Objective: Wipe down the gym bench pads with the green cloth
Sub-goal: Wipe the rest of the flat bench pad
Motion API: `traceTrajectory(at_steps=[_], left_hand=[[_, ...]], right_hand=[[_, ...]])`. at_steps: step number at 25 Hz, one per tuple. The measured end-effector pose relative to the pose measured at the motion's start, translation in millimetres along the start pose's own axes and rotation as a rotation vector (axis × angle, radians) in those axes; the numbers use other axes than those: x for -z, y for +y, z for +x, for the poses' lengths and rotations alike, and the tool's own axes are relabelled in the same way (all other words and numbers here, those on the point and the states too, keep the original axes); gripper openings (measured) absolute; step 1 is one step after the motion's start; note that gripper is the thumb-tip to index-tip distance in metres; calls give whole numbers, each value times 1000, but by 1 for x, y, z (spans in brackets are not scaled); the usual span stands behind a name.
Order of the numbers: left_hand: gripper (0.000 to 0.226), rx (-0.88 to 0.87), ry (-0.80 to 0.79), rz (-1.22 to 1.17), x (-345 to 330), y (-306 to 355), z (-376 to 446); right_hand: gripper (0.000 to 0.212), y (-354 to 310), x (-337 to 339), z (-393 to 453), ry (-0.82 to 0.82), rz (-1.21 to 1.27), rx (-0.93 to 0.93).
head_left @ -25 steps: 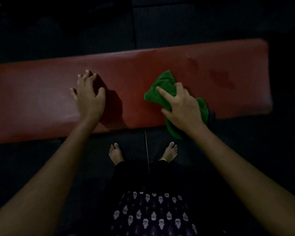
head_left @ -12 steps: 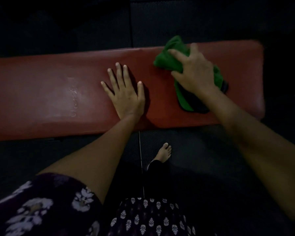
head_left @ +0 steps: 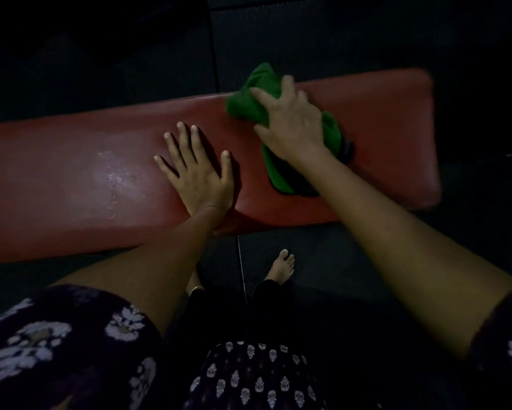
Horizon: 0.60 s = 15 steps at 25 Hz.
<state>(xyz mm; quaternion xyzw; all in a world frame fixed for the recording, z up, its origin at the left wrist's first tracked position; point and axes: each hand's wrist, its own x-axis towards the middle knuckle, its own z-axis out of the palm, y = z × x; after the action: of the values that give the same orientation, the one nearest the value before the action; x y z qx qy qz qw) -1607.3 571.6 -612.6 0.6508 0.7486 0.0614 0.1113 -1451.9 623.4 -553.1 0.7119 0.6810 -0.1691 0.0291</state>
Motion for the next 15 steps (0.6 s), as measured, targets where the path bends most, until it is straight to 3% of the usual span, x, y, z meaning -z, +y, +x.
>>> traceTrajectory(at_steps=[4,6,8,10,12,13,15], left_hand=[[71,-1,2,17,0,1,0],[72,3,-1,28,0,2,0],[73,4,-13,42,2,0,0],[72,1,-21,37,2,-3,0],[69,-20,-41,7,4,-4,0],[67,-27,-53,-5,5,-4,1],[66,-24,-59,1,8,-2,2]], right_hand=[[59,85,5,-29,93,91,-393],[60,80,-2,-45,120,122,-507],[62,48,-13,-62,105,121,-389],[65,25,-27,-86,57,78,-118],[65,41,-35,-109,63,25,30],[64,60,-34,-115,87,29,-17],[63,91,-31,-122,148,103,-320]])
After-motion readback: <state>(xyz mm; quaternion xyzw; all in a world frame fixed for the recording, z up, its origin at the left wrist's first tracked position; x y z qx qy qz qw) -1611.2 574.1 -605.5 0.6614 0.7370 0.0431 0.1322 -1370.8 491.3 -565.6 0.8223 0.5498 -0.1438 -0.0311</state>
